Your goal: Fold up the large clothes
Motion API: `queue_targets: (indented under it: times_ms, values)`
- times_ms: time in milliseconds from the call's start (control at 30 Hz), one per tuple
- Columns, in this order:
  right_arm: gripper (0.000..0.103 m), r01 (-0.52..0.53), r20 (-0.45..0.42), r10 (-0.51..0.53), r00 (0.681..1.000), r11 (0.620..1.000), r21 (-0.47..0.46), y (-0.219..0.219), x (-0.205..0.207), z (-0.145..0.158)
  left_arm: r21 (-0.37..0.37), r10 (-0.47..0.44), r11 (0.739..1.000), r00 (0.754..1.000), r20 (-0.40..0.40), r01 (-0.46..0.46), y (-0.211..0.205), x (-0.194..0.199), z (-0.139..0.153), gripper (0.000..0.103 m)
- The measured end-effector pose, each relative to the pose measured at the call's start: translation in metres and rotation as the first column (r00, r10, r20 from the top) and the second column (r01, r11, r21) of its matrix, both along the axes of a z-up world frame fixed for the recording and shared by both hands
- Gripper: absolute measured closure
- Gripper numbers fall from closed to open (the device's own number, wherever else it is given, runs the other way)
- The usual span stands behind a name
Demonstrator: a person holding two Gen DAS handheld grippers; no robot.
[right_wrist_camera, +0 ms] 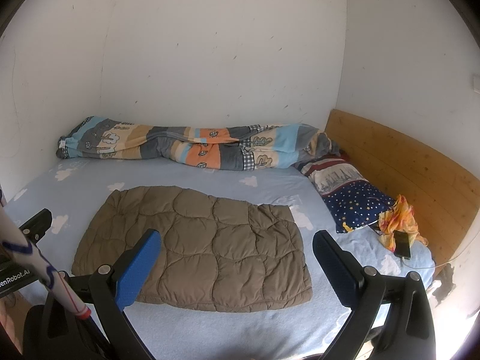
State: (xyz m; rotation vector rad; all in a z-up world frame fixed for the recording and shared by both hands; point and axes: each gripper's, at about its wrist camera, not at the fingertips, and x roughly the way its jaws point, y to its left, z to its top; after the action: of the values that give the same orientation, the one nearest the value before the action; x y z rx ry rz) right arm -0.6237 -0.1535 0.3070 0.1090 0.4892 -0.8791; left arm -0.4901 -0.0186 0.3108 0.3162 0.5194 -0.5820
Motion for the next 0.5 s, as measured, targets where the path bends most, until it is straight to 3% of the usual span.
queue_targets:
  times_ms: [500]
  values:
    - [0.0,-0.002,-0.004,0.002,1.0,1.0,0.0,0.0003,0.0003,-0.0006,-0.004,-0.008,1.0,1.0,0.003,0.008,0.0019,0.0,0.0003,0.0]
